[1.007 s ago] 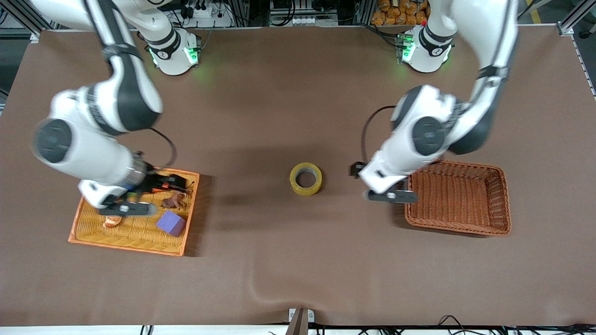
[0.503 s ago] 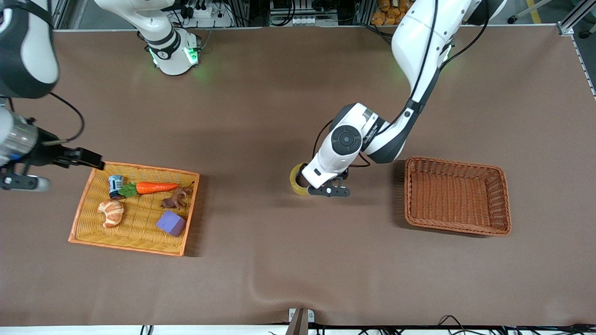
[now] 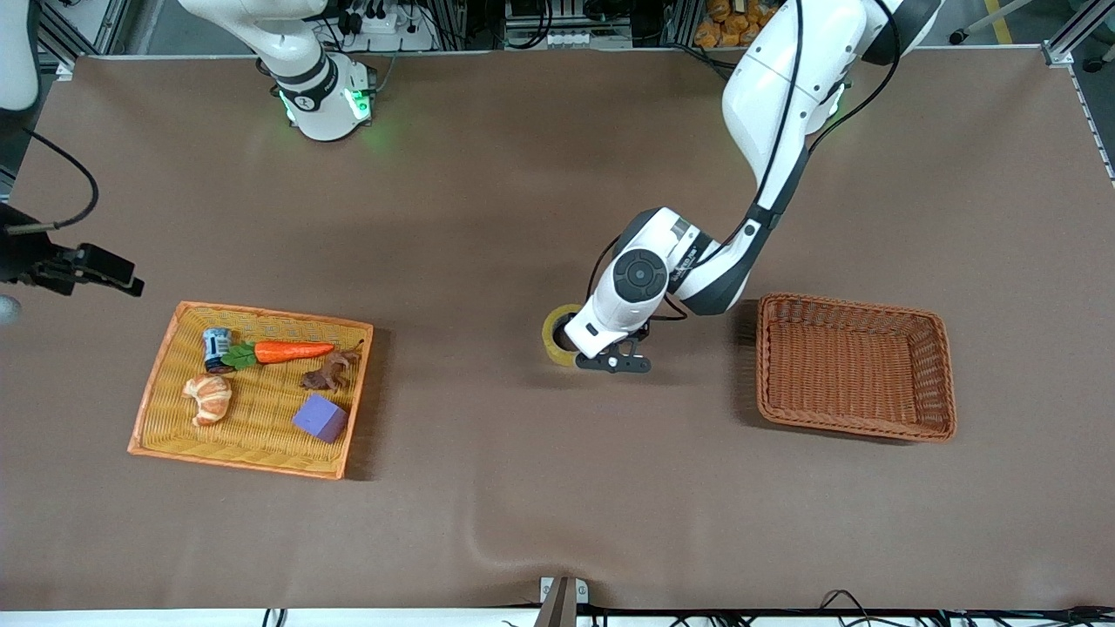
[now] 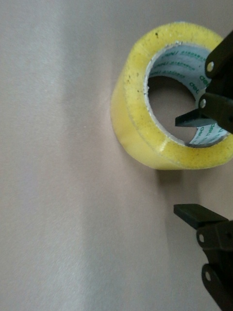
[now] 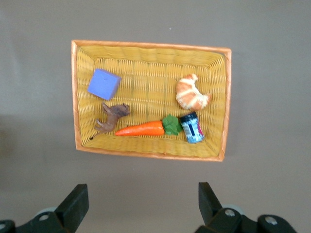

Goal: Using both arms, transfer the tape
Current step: 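Grasp the tape roll rim with the left gripper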

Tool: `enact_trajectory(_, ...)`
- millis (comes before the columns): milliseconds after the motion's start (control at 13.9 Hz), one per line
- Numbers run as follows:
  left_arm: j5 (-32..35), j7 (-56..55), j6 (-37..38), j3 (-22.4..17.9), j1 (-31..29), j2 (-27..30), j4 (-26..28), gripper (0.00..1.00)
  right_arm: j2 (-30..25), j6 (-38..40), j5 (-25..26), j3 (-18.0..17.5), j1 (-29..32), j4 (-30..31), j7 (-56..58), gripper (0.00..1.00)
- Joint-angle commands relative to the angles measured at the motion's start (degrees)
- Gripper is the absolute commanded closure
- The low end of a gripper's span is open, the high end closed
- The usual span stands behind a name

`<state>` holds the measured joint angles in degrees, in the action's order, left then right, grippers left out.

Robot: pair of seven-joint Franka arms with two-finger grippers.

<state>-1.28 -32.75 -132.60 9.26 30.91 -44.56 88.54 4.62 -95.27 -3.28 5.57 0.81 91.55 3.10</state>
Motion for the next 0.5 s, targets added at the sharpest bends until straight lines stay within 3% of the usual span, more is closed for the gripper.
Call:
enact_trajectory(0,1.28,-0.74,-0.29,-0.21,0.47,-0.79,-1.09,0.45,-5.31,-0.8,0.99,-1.18,2.18,6.18,0.95,0.0)
enact_trajectory(72,1.28,0.13,-0.29,-0.21,0.38,-0.88,-1.09,0.76,-5.41,-0.45,2.47,-1.09,2.18,5.75,0.86,0.0)
enact_trajectory(144,1.28,0.14,-0.29,-0.21,0.29,-0.88,-1.09,0.98,-6.28,-0.18,3.36,-1.18,2.18,5.83,0.25,0.0)
enact_trajectory(431,1.28,0.05,-0.29,-0.3,-0.49,0.43,-1.18,1.0,-8.48,0.79,3.19,-1.44,1.83,5.84,-0.81,0.0)
